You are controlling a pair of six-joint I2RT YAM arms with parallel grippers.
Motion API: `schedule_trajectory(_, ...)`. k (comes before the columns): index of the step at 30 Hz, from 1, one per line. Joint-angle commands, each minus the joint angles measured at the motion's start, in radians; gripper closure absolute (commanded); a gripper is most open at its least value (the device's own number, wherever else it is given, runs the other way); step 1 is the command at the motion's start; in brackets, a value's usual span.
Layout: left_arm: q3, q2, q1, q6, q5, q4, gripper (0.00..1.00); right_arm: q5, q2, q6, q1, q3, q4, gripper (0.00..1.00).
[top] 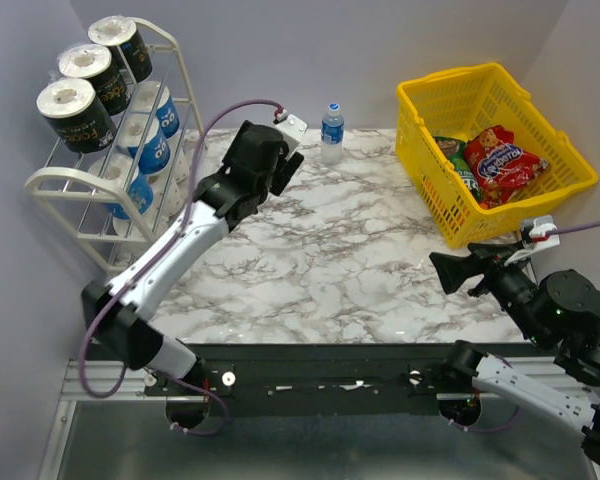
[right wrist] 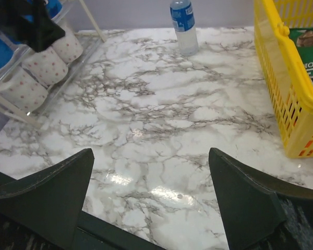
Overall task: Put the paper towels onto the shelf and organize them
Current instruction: Reset both arms
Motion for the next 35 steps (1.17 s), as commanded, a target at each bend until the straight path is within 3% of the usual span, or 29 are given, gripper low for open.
schedule_trajectory(1, -0.119, -0.33, -0.032, -0.229, 0.514, 0.08, 0.01, -0.011, 0.037, 0.075, -0.002, 0.064, -0.096, 0.0)
schedule_trajectory(6, -0.369, -0.588, -0.035, -0.342, 0.702, 0.168, 0.01, -0.032, 0.013, 0.17, 0.0, 0.007, -0.031, 0.0)
schedule_trajectory(10, -0.552, -0.807, -0.035, -0.439, 0.716, 0.195, 0.01, -0.055, 0.003, 0.22, 0.0, -0.022, 0.007, 0.0)
schedule_trajectory(16, -0.724, -0.987, -0.035, -0.506, 0.721, 0.2, 0.01, -0.026, 0.043, 0.226, -0.002, -0.008, 0.021, 0.0)
schedule_trajectory(35, -0.761, -1.035, -0.035, -0.559, 0.678, 0.226, 0.01, -0.072, 0.04, 0.233, -0.002, -0.029, 0.055, 0.0)
